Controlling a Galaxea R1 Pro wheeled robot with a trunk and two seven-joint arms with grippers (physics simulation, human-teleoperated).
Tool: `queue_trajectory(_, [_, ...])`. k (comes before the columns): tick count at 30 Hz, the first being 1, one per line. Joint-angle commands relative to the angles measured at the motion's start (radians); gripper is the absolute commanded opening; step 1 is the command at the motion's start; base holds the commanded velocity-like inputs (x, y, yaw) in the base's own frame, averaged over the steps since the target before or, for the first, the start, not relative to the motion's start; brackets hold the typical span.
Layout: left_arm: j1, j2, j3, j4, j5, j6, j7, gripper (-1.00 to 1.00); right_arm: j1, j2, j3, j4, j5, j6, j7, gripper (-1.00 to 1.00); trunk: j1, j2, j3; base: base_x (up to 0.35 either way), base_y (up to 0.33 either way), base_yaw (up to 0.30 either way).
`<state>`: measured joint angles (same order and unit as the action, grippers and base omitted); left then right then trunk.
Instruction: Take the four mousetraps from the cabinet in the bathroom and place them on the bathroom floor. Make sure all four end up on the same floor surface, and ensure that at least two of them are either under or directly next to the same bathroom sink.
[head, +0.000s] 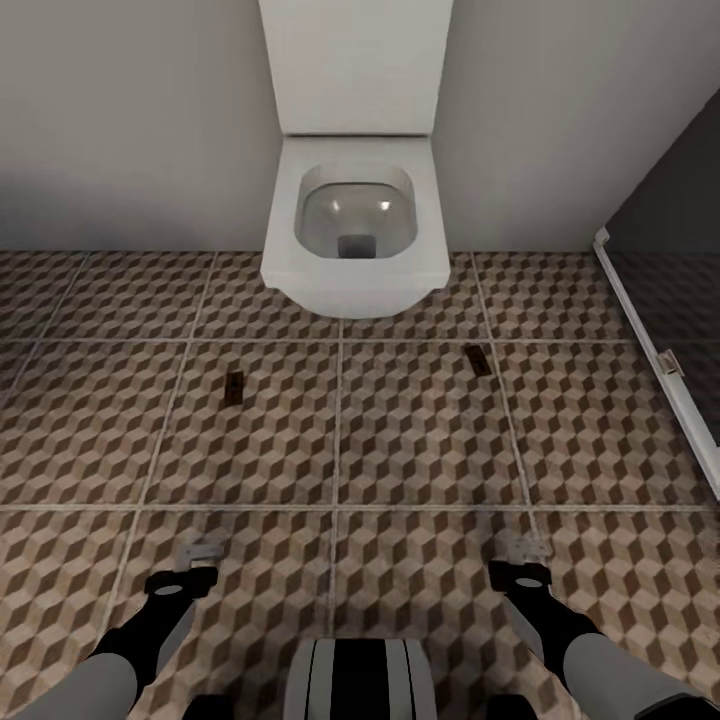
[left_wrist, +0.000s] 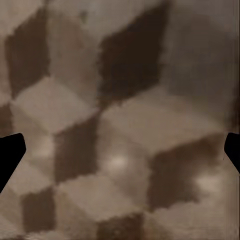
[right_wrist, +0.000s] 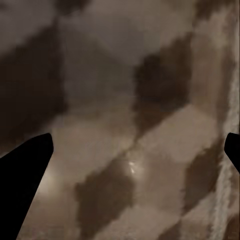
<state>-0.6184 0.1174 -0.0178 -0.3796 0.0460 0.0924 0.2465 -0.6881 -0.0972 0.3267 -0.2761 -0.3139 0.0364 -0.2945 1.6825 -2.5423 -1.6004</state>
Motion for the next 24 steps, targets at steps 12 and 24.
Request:
queue_trajectory(12, [0.000, -0.001, -0.002, -0.002, 0.005, 0.005, 0.004, 1.00, 0.001, -0.001, 0.008, 0.000, -0.016, 0.011, -0.005, 1.00, -0.001, 0.000, -0.001, -0.343, 0.000, 0.000])
queue_trajectory(24, [0.000, -0.002, -0.002, -0.003, 0.005, 0.004, 0.002, 1.00, 0.001, -0.001, 0.008, 0.000, -0.016, 0.011, -0.005, 1.00, -0.001, 0.000, -0.001, -0.125, 0.000, 0.000])
